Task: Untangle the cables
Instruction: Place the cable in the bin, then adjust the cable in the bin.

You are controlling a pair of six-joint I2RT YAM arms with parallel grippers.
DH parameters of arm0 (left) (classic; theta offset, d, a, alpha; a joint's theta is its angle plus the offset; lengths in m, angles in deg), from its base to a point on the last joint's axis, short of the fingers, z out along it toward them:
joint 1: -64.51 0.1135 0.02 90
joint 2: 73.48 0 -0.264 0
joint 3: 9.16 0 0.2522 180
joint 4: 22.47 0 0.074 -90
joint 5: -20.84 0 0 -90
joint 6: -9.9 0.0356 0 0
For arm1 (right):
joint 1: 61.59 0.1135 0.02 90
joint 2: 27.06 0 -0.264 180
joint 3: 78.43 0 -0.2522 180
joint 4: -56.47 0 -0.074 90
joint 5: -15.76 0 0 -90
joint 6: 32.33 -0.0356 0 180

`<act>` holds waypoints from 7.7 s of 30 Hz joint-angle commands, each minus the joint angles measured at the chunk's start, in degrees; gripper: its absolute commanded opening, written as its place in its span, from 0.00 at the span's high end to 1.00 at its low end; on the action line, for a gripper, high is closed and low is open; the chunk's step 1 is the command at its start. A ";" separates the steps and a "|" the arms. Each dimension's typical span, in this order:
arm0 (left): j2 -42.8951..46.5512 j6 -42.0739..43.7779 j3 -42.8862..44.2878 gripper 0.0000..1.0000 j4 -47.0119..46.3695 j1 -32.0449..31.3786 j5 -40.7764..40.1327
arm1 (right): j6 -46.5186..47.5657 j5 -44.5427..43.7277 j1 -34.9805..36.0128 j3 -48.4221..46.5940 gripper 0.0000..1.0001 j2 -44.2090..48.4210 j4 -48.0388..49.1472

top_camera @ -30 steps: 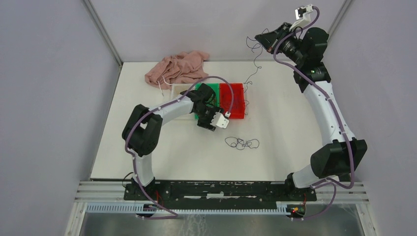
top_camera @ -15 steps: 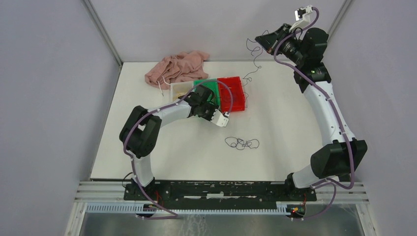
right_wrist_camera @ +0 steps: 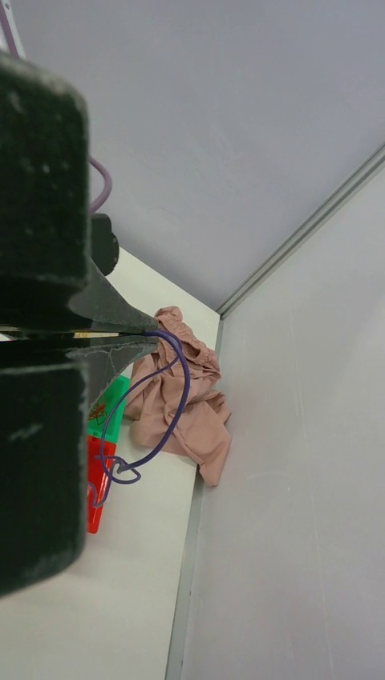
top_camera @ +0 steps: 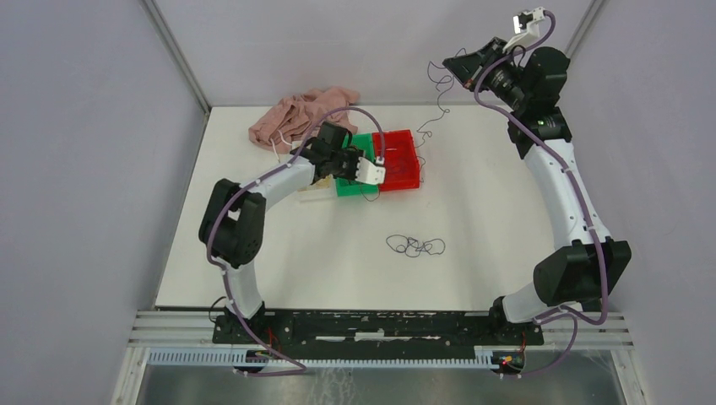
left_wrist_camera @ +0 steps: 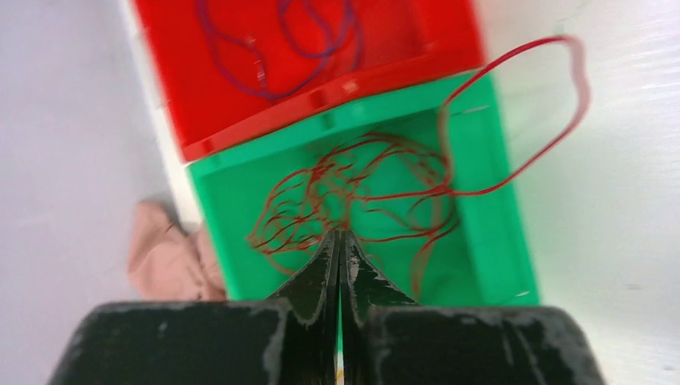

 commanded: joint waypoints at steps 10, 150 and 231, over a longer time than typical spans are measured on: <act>-6.33 -8.30 10.44 0.96 -2.00 2.21 2.04 | -1.51 1.71 -0.46 0.56 1.00 2.78 4.91; 10.27 -41.87 2.00 0.01 7.05 33.95 16.36 | 33.59 -36.95 23.59 -1.24 0.48 -21.62 -21.57; 13.41 -44.39 4.81 0.00 7.57 33.95 22.95 | 16.06 -25.71 8.80 23.91 0.43 -18.03 1.77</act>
